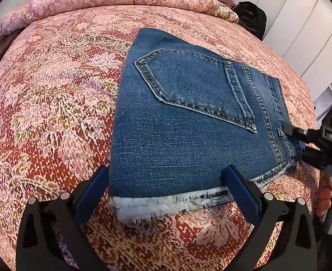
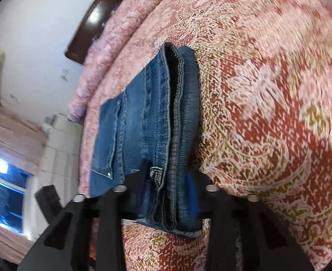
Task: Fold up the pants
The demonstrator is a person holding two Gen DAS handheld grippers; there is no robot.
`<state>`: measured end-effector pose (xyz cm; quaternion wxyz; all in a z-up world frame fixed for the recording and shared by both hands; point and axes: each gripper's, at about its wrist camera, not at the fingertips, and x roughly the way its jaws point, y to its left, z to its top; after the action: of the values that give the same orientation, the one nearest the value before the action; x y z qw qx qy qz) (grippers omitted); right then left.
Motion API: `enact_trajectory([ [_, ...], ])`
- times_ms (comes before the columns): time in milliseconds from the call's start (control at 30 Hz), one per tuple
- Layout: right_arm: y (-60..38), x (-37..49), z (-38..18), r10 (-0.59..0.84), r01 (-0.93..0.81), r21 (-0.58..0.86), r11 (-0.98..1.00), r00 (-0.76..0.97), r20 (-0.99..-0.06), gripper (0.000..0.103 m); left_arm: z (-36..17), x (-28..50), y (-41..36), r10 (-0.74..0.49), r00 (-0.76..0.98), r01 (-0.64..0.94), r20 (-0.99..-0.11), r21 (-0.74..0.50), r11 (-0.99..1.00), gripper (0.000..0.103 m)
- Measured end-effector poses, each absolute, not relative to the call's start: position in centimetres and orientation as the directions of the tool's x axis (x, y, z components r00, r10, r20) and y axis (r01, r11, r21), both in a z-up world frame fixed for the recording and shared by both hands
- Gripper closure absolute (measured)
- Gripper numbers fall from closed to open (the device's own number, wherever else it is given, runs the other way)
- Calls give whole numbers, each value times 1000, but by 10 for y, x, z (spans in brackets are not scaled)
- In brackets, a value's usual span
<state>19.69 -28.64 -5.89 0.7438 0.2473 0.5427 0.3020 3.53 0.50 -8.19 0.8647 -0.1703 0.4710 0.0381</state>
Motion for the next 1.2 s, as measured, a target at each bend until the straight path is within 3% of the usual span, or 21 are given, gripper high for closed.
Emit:
enact_trajectory([
  [167,-287,193,-63,737,-202,710,674,247,-629,80,-72,33,14,-142,548,-208,-824,-299,931,2],
  [367,-289,192,-69,764,-196,741,642,243,-598,80,-42,35,67,-209,648,-182,-732,-415,891,2],
  [500,-293,192,-69,765,-197,742,641,244,-596,80,-67,66,113,-439,599,-186,-670,-649,738,3],
  [633,-300,187,-68,767,-198,744,638,246,-592,80,-83,88,123,-574,579,-165,-579,-772,613,3],
  [933,-310,186,-74,773,-198,750,631,247,-585,80,-96,126,101,-702,484,-89,-523,-827,555,3],
  [1200,-310,193,-75,776,-155,766,624,236,-585,74,-98,135,71,-670,449,-72,-592,-771,633,3],
])
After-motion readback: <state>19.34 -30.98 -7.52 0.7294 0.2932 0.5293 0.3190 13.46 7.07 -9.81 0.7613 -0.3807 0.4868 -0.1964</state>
